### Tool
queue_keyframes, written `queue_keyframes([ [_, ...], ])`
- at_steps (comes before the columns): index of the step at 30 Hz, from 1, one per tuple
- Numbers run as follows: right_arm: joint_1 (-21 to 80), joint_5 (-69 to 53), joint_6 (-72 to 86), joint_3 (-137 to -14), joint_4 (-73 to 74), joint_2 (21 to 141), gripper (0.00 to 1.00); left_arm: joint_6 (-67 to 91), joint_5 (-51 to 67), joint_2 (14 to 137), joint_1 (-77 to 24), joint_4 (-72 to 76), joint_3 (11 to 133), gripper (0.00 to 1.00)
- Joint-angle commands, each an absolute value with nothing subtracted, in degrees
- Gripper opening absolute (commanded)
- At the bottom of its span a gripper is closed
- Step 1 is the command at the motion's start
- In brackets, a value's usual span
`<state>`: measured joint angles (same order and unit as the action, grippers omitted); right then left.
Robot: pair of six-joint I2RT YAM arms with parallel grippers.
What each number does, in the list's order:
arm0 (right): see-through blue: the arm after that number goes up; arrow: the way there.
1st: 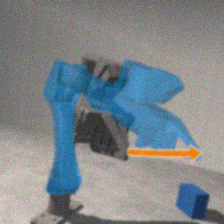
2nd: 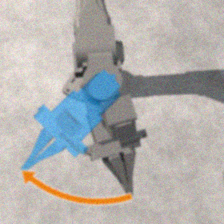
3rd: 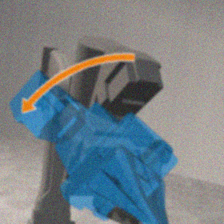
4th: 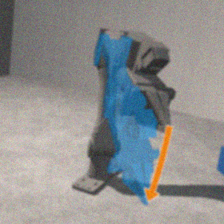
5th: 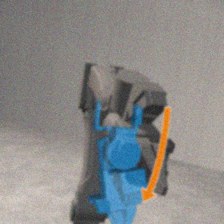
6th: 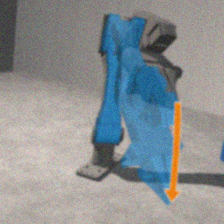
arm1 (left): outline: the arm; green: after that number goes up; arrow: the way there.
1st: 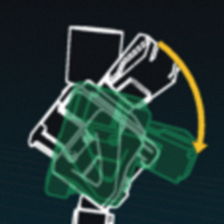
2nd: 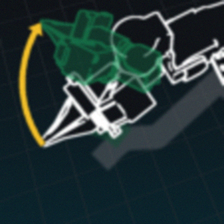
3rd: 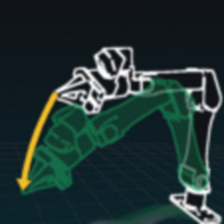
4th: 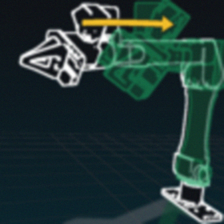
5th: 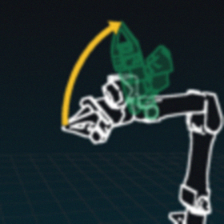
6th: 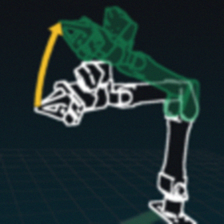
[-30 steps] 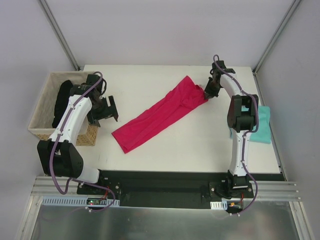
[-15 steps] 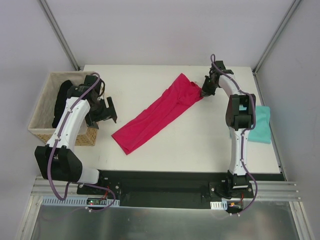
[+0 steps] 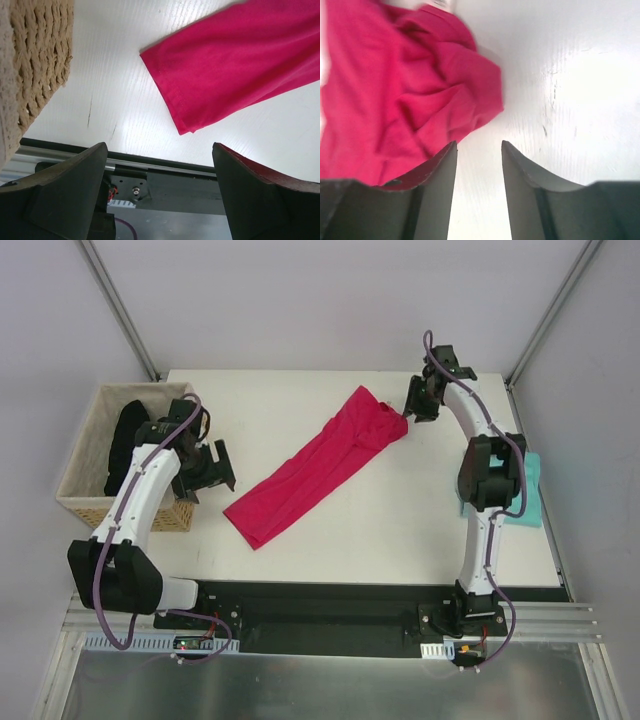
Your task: Fold and stack the t-shirts
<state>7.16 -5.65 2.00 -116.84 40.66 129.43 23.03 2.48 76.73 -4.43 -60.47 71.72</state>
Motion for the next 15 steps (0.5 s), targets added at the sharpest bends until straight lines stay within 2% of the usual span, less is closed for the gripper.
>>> queue_keyframes([
  [1,10.1,-0.79,0.26,-116.72,42.36,114.89,0.46,20.92,3.17,78.3,-4.22,-55.73,71.01,0.86],
  [9,19.67,-0.35,3.42,-104.97,41.93,101.18,0.45,18.81,3.34,88.15,-4.22,-52.56,74.97,0.84],
  [14,25.66,-1.49,7.2,-98.27,40.44,100.11,0.38,18.81,2.99,88.77,-4.22,-51.77,76.11,0.84],
  [15,27.4,-2.02,7.9,-97.39,39.82,100.37,0.3,18.9,2.73,88.51,-4.22,-51.68,76.2,0.84],
])
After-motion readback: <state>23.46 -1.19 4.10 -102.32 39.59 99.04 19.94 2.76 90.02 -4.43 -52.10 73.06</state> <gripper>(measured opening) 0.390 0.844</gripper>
